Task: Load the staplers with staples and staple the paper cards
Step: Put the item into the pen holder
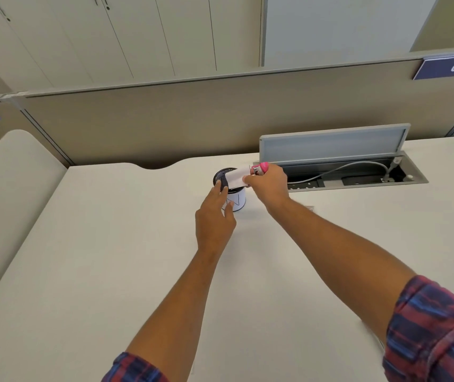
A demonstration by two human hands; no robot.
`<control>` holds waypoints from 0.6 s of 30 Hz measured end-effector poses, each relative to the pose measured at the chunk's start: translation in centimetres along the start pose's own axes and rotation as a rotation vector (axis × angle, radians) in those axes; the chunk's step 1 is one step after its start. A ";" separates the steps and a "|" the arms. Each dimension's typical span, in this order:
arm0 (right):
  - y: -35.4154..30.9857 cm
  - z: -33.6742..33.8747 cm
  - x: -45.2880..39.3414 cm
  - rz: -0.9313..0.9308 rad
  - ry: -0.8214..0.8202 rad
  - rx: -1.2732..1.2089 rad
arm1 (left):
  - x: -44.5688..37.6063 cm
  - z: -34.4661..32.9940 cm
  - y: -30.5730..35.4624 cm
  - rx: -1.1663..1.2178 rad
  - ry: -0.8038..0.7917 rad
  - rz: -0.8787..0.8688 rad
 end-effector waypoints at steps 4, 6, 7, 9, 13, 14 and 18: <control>0.2 -1.2 -0.9 0.024 -0.011 0.111 | 0.0 -0.6 -0.4 -0.015 0.002 -0.012; 0.2 -1.6 -1.1 0.040 -0.019 0.154 | 0.1 -0.8 -0.4 -0.018 -0.005 -0.012; 0.2 -1.7 -1.2 0.052 -0.026 0.179 | 0.1 -0.9 -0.4 -0.021 -0.008 -0.014; 0.0 -2.0 -1.3 0.074 -0.040 0.220 | 0.1 -1.0 -0.3 -0.028 -0.013 -0.011; -0.3 -2.6 -1.3 0.091 -0.056 0.246 | -0.1 -0.9 -0.1 -0.033 -0.017 -0.007; -0.3 -2.8 -1.3 0.104 -0.060 0.242 | -0.1 -0.8 -0.1 -0.035 -0.020 -0.005; -0.2 -2.8 -0.5 0.114 -0.050 0.184 | -0.1 -0.6 -0.1 -0.079 -0.024 -0.019</control>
Point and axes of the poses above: each hand's wrist, its own x-axis away from the middle knuckle, its own z-axis out of the back of the hand, y = z × x, the point moved 4 cm from there along -x, towards the middle knuckle, and after that the axes turned 7 degrees about z, right-handed, at the moved point
